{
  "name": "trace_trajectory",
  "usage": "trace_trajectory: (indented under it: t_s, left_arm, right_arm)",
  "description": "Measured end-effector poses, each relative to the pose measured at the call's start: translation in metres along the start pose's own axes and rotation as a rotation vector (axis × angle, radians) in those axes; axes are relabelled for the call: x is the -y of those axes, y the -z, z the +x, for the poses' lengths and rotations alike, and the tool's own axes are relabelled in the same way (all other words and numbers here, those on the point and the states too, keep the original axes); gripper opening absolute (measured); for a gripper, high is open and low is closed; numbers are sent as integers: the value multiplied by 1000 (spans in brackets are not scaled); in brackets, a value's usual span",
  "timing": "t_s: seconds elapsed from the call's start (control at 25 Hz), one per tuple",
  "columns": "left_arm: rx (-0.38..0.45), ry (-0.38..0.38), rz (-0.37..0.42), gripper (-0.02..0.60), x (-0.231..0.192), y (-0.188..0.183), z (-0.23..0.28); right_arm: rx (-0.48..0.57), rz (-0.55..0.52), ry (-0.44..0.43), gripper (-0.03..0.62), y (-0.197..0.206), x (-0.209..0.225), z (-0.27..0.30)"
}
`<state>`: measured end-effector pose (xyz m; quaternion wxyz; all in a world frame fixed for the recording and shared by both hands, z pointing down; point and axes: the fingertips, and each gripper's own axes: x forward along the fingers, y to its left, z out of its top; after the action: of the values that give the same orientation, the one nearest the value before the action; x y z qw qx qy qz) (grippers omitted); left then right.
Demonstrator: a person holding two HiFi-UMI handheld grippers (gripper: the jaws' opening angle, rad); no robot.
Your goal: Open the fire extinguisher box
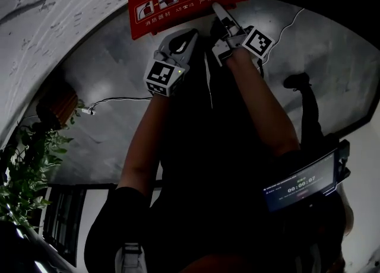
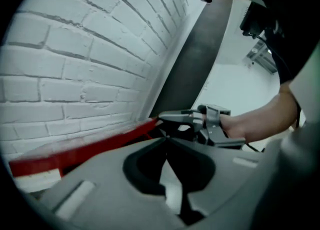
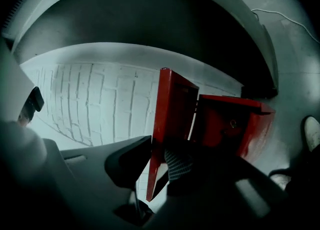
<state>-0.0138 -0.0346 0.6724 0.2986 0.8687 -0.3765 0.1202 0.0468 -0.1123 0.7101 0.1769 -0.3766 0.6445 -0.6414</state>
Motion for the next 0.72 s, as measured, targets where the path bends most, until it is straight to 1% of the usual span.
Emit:
trace_trajectory:
  t_s: [0.12, 0.2, 0.32, 0.44, 0.52, 0.72]
  left_arm:
    - [-1, -5, -4, 2, -2, -1, 1]
    - [-1, -8, -5, 2, -2, -1, 2]
    - [-1, -17, -11, 2, -2, 0, 2]
    - [-5, -25, -31, 2, -5, 6, -9]
    - [-3, -39, -20, 2, -12, 15, -17]
    - [7, -51, -37, 2, -17, 10, -19]
  right_arm:
    - [3, -44, -58, 79, -16, -25, 18]
    - [2, -70, -81, 75, -28, -35, 28]
    - [5, -73, -105, 66, -42, -45, 44]
    - [4, -89, -123, 57, -40, -52, 60]
    - [-1, -105, -126, 55, -40, -54, 69]
    - [-16, -139, -145, 57, -53, -64, 91]
